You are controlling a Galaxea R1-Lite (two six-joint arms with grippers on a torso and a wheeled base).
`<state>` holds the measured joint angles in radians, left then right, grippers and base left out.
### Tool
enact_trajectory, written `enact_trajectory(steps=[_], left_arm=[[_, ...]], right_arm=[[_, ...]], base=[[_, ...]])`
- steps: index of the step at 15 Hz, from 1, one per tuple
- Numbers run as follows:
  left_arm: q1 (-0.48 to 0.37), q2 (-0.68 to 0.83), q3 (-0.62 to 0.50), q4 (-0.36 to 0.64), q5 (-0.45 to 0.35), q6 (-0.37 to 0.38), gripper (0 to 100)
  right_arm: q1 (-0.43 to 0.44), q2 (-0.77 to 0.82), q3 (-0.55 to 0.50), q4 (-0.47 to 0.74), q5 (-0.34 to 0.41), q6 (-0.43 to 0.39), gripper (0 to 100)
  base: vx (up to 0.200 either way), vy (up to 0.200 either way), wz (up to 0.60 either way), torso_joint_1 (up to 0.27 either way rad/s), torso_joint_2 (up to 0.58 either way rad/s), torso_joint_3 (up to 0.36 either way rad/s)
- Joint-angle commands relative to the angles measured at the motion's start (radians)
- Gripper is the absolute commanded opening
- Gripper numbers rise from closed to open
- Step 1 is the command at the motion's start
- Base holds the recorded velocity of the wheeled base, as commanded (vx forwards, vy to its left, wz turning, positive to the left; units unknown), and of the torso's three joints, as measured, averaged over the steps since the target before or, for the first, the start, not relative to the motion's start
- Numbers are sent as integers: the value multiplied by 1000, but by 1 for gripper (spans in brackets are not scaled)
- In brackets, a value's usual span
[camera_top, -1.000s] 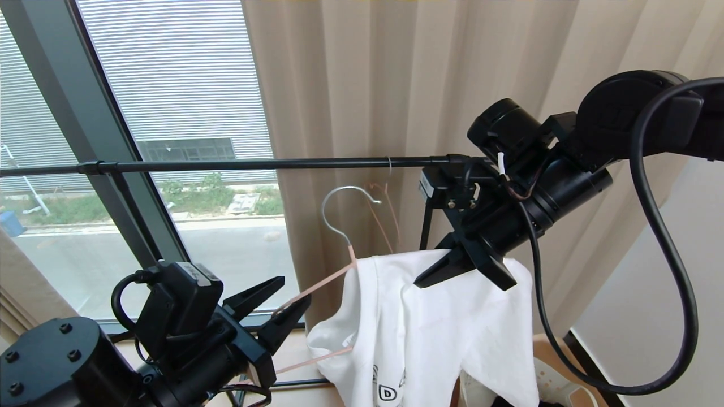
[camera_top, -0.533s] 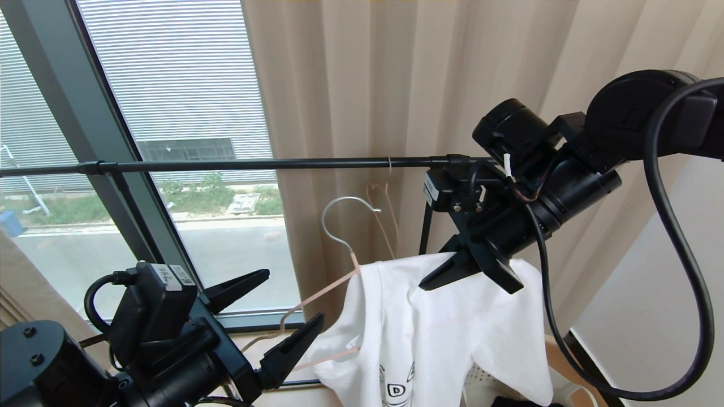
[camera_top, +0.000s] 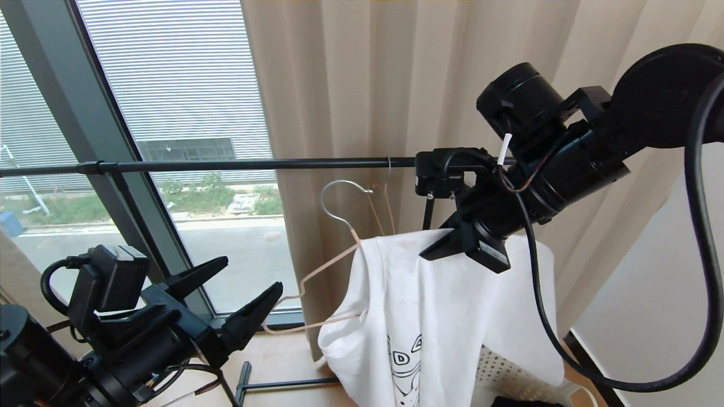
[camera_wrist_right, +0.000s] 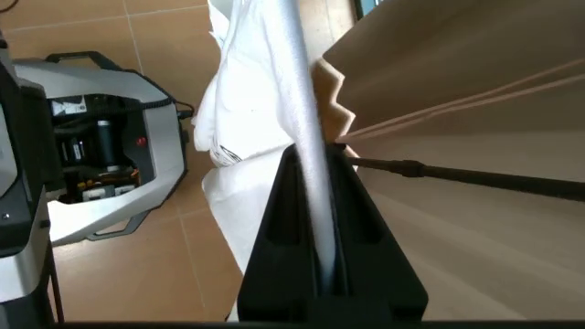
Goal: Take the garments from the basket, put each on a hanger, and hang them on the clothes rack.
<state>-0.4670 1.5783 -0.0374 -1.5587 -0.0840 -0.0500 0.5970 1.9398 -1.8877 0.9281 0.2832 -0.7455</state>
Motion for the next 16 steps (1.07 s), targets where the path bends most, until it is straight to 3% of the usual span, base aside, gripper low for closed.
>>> enact_trajectory(steps=[1,3,5,7,10,12,16], left_arm=[[41,-55,37,49,0,-74,100],[39,-63,37,89,3,-126,100],[38,-61,37,192,12,-228,100],[16,-44,37,250,9,-271,100],[-33,69,37,261,12,-335,100],[-50,172,-4,261,15,-398,100],[-55,313,-133,253,86,-412,100]], right_arm=[[30,-48,7,-15,-56,37,0],[44,-78,27,-26,-95,94,0],[47,-122,108,-117,-145,161,0],[64,-180,245,-273,-202,187,0],[64,-225,426,-500,-208,189,0],[66,-245,481,-568,-206,190,0],[99,-257,492,-577,-206,229,0]], base=[[0,0,0,0,0,0],[0,0,0,0,0,0],[0,0,0,0,0,0],[0,0,0,0,0,0],[0,0,0,0,0,0],[0,0,0,0,0,0],[0,0,0,0,0,0]])
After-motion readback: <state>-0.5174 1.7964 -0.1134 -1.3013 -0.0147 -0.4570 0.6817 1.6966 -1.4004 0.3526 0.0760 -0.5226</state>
